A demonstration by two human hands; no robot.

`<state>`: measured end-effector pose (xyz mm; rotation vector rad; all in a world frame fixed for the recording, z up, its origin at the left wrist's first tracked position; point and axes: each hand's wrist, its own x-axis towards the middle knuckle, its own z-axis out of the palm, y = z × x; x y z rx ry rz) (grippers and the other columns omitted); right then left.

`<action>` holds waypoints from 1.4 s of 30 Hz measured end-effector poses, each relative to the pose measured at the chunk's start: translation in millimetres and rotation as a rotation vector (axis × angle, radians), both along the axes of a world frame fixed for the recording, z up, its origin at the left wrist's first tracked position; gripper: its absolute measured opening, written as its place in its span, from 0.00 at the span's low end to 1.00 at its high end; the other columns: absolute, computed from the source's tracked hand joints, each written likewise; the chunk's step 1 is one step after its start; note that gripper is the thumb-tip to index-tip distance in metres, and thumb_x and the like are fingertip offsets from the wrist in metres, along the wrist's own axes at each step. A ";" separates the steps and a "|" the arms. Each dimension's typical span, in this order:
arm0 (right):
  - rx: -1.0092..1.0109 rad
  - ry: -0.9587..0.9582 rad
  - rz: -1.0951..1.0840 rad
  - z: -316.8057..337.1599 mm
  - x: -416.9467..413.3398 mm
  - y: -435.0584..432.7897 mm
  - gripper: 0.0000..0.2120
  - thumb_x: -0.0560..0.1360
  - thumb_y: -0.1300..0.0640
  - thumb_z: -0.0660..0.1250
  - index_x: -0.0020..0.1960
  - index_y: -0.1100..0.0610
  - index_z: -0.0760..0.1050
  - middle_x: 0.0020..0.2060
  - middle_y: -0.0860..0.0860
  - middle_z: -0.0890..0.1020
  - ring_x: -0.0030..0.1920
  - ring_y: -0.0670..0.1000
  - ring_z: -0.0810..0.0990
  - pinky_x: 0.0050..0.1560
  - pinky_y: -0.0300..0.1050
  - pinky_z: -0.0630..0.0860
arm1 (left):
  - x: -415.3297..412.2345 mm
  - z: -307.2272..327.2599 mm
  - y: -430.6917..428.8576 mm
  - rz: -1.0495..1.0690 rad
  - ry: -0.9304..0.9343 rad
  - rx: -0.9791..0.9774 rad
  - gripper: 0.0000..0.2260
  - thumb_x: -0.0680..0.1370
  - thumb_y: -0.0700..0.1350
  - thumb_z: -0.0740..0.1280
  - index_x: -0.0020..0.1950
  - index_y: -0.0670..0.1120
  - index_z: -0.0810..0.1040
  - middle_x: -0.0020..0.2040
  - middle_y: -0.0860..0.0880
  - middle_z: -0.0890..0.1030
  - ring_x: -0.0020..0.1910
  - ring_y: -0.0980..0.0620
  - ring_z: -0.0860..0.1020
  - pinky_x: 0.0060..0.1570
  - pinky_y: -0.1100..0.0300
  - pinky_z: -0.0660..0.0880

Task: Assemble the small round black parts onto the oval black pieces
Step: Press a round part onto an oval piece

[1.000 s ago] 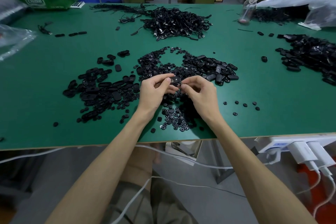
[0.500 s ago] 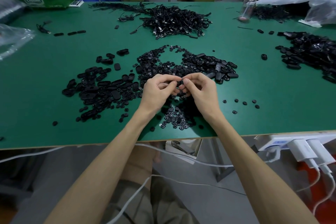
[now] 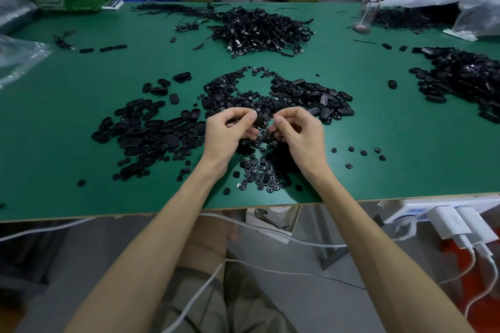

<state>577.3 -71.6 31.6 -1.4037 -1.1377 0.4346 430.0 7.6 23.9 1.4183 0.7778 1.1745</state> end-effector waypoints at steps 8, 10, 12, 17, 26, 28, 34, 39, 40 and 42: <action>-0.008 -0.115 -0.019 2.1 -2.5 -1.6 0.04 0.81 0.60 0.68 0.54 0.57 0.82 0.38 0.49 0.86 0.42 0.47 0.85 0.52 0.52 0.82 | -0.2 1.1 0.3 0.001 -0.048 -0.060 0.05 0.79 0.41 0.74 0.52 0.41 0.85 0.41 0.46 0.87 0.36 0.47 0.85 0.39 0.57 0.83; 0.005 -0.136 -0.010 2.7 -3.6 -2.9 0.04 0.81 0.59 0.70 0.54 0.56 0.82 0.36 0.48 0.86 0.41 0.46 0.85 0.51 0.53 0.81 | 0.5 0.4 -0.6 -0.015 -0.002 -0.017 0.05 0.79 0.41 0.74 0.52 0.40 0.85 0.42 0.46 0.86 0.36 0.45 0.85 0.38 0.56 0.83; 0.012 -0.157 0.000 3.3 -4.6 -3.5 0.04 0.80 0.58 0.71 0.55 0.55 0.82 0.36 0.48 0.85 0.41 0.47 0.85 0.49 0.54 0.81 | 1.9 -0.3 -1.9 -0.035 0.060 0.062 0.03 0.79 0.41 0.74 0.51 0.42 0.85 0.46 0.43 0.85 0.36 0.43 0.86 0.38 0.54 0.84; 0.021 -0.222 -0.011 3.4 -5.1 -2.8 0.03 0.80 0.58 0.71 0.51 0.56 0.83 0.36 0.47 0.85 0.38 0.47 0.83 0.43 0.51 0.79 | 3.0 -0.6 -2.9 -0.051 0.137 0.140 0.01 0.79 0.41 0.74 0.48 0.46 0.86 0.50 0.39 0.83 0.35 0.43 0.85 0.38 0.48 0.85; -0.019 -0.210 -0.014 2.2 -4.8 -2.3 0.03 0.80 0.57 0.71 0.50 0.56 0.83 0.37 0.48 0.85 0.40 0.48 0.84 0.45 0.49 0.80 | 2.8 0.1 -3.3 -0.037 0.135 0.143 0.03 0.79 0.40 0.74 0.48 0.47 0.85 0.50 0.43 0.82 0.35 0.43 0.86 0.38 0.51 0.84; -0.021 -0.212 -0.011 2.0 -5.5 -2.0 0.03 0.80 0.57 0.71 0.50 0.56 0.82 0.37 0.47 0.85 0.40 0.46 0.83 0.44 0.46 0.79 | 3.1 -0.2 -3.1 -0.031 0.135 0.143 0.02 0.80 0.40 0.74 0.49 0.46 0.85 0.50 0.43 0.82 0.35 0.44 0.86 0.38 0.51 0.84; -0.022 -0.140 -0.080 3.1 -3.4 -1.0 0.03 0.80 0.58 0.70 0.50 0.57 0.81 0.41 0.48 0.84 0.43 0.48 0.82 0.47 0.43 0.78 | 2.4 -0.9 -1.1 0.004 0.086 0.108 0.06 0.83 0.35 0.67 0.55 0.42 0.84 0.54 0.38 0.84 0.41 0.46 0.86 0.43 0.54 0.84; -0.021 -0.092 -0.119 4.2 -2.0 -1.6 0.02 0.79 0.59 0.71 0.49 0.56 0.82 0.41 0.45 0.84 0.41 0.42 0.79 0.46 0.37 0.76 | 2.0 -1.4 -0.4 0.006 0.069 0.092 0.08 0.83 0.33 0.66 0.57 0.41 0.83 0.53 0.40 0.84 0.44 0.46 0.87 0.45 0.56 0.84; -0.025 -0.092 -0.118 4.3 -2.1 -1.6 0.02 0.79 0.59 0.71 0.49 0.56 0.82 0.41 0.45 0.84 0.41 0.41 0.79 0.46 0.37 0.76 | 2.0 -1.5 -0.3 0.004 0.070 0.095 0.08 0.82 0.33 0.66 0.57 0.41 0.83 0.52 0.40 0.85 0.44 0.46 0.87 0.46 0.56 0.84; -0.029 -0.091 -0.120 4.0 -2.1 -2.0 0.02 0.79 0.59 0.71 0.48 0.57 0.83 0.41 0.44 0.84 0.40 0.41 0.79 0.46 0.36 0.76 | 2.2 -2.2 -0.4 -0.001 0.066 0.095 0.08 0.82 0.33 0.67 0.58 0.40 0.83 0.51 0.41 0.85 0.45 0.45 0.87 0.46 0.55 0.84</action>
